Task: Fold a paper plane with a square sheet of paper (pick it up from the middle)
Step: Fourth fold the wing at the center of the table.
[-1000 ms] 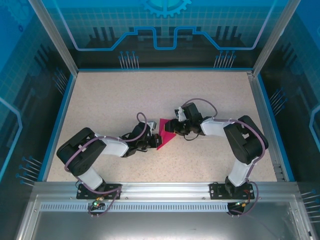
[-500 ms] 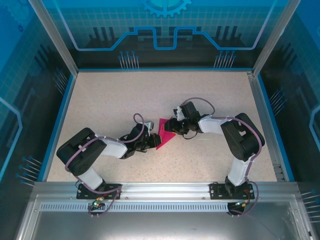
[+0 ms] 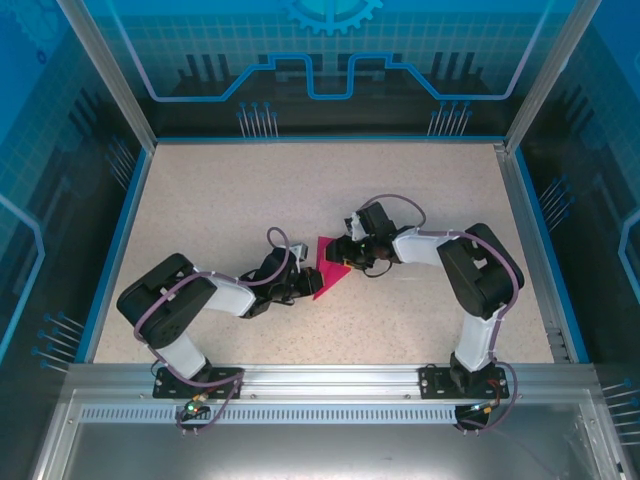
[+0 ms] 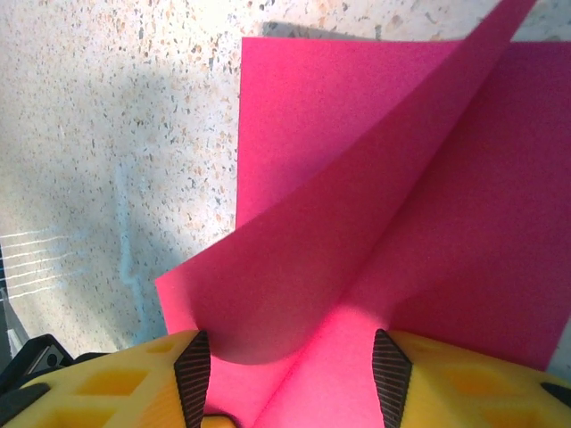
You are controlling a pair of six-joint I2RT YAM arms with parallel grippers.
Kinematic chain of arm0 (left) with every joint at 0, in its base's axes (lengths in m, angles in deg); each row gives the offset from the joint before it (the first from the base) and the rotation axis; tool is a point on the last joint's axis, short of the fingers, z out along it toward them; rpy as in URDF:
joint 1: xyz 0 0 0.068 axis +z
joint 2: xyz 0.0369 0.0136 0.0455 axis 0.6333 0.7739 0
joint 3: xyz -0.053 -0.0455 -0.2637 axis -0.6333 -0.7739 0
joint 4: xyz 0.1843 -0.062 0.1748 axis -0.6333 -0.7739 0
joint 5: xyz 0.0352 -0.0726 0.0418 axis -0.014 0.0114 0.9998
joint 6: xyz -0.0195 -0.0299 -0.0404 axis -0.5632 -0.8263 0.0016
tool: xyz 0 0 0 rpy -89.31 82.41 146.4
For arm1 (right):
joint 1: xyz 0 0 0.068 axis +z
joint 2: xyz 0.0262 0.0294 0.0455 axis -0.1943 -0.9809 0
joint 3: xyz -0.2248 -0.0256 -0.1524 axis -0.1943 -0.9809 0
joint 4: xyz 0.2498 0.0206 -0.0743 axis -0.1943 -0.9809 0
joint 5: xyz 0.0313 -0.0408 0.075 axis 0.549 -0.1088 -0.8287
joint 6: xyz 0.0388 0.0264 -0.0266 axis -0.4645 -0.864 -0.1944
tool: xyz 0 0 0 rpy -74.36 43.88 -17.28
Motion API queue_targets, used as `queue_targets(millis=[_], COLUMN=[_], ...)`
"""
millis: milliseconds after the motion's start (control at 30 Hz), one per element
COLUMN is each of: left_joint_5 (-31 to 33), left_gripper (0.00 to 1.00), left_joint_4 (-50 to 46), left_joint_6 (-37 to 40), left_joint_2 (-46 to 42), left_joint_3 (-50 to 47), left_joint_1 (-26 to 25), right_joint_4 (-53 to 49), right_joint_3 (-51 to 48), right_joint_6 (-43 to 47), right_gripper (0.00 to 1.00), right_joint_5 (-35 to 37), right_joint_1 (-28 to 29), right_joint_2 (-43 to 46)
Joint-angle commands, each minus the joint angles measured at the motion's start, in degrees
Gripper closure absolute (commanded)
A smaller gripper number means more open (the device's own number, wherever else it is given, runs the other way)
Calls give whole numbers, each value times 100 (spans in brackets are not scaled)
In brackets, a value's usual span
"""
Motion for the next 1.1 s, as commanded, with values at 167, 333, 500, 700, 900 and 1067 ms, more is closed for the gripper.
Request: queue_targets(millis=[167, 333, 500, 700, 900, 1067], left_joint_5=[-242, -226, 81, 146, -377, -736], left_gripper=[76, 68, 62, 60, 64, 76], left_joint_4=[-21, -274, -876, -1026, -442, 119], left_joint_6=[-56, -22, 90, 121, -11, -182], left_joint_2=[-90, -387, -912, -1442, -1270, -911], left_joint_3=[-122, -179, -246, -328, -257, -203], left_joint_1=[137, 234, 326, 352, 345, 345], right_joint_4=[-671, -1033, -1320, -1730, -2170, -2373], right_joint_3=[212, 378, 513, 724, 1006, 1118], right_joint_6=[31, 112, 132, 63, -67, -261], right_gripper=[45, 44, 44, 44, 40, 39], right_joint_5=[456, 712, 970, 1297, 1632, 1680], right_joint_1=[147, 221, 298, 401, 514, 523], right_joint_2=[-285, -392, -469, -595, -717, -830])
